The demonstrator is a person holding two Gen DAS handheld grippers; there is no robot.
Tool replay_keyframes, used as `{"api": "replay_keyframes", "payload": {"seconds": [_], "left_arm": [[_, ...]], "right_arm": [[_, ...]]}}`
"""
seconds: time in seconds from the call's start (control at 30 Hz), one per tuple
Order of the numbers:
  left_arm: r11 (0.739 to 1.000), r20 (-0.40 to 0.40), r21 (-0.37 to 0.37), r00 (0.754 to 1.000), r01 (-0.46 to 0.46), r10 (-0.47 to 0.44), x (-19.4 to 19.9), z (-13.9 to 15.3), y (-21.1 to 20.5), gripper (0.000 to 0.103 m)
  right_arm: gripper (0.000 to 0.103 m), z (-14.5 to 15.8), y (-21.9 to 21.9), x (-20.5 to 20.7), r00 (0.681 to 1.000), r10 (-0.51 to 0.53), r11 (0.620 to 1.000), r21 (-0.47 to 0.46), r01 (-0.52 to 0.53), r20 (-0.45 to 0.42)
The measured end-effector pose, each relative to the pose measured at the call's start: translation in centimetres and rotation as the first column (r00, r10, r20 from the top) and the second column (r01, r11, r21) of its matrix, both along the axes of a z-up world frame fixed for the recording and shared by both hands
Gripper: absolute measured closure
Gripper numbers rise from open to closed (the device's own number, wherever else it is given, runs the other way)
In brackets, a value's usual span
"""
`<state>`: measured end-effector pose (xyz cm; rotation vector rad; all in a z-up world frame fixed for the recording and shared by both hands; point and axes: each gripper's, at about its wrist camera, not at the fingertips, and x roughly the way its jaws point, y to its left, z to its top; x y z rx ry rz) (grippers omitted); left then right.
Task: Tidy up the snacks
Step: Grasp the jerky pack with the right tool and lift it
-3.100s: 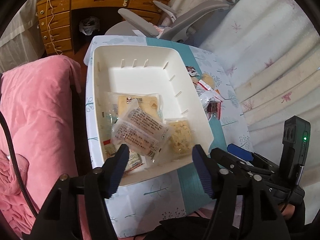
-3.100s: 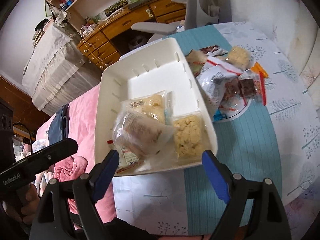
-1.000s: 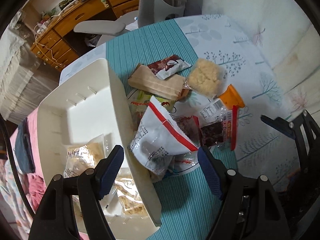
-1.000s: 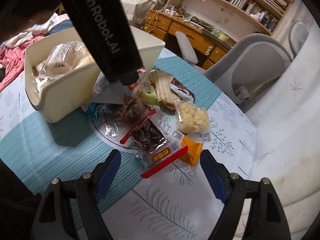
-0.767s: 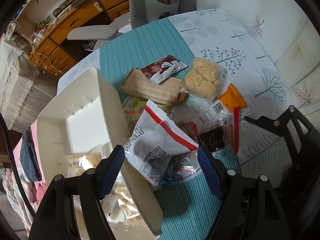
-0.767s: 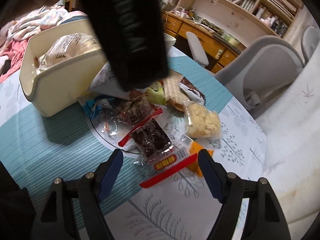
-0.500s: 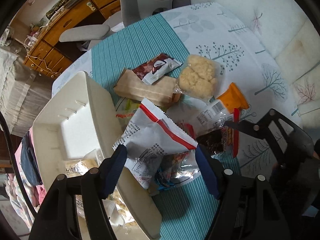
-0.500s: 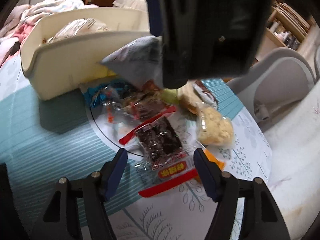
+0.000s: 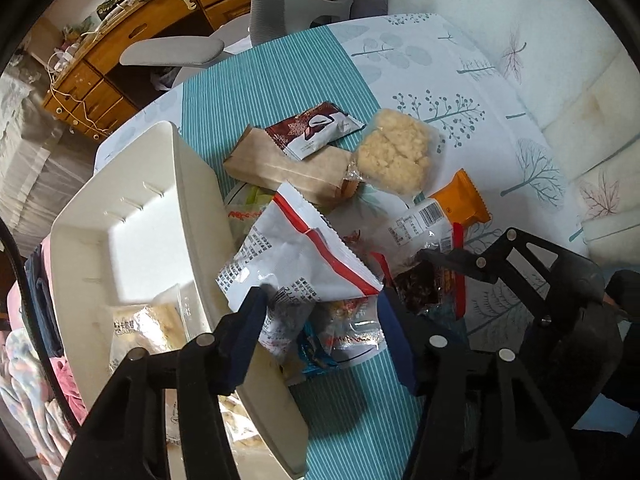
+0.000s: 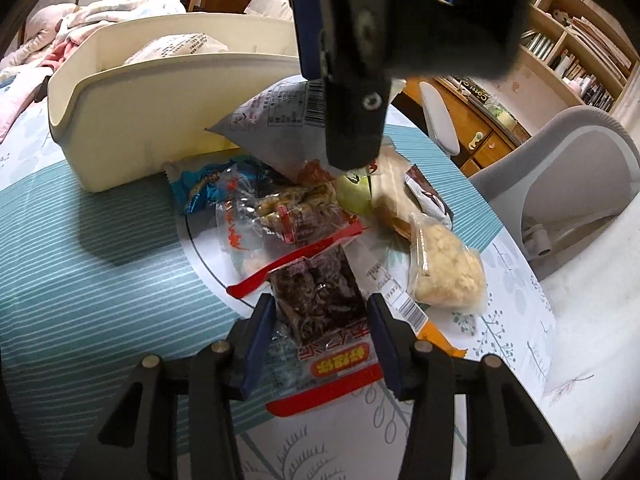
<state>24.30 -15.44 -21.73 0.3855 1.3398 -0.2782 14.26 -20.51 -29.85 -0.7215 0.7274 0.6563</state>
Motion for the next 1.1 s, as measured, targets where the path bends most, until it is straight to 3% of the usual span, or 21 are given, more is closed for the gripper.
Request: {"api": "replay_keyframes", "payload": {"seconds": [0.23,0.53,0.87,1.1], "left_arm": [[0.999,-0.004,-0.024,0.999,-0.045,0.045,-1.2,-0.2,0.8,0.052],[0.992,-0.017,-0.065,0.994,-0.109,0.108,-2.0,0.4,1.3,0.054],[0.963,-0.064,-0.175,0.979,-0.204,0.196,-3.4,2.4,3.1,0.056],[0.943,-0.049,-0.249,0.975,-0.222,0.216,-4.4,5.2,4.5,0.058]], "right_arm": [[0.056,0.1,-0.3,-1.0,1.0,-0.006,1.0,-0.026,0.006,-0.023],[0.056,0.7,-1.8,-2.4,0.981,-0.133,0.991,-0.021,0.132,-0.142],[0.056,1.9,-3.2,-4.2,0.912,-0.266,0.952,0.064,0.3,-0.312],[0.056,3.2,-4.2,-3.9,0.869,-0.337,0.909,0.114,0.401,-0.363]]}}
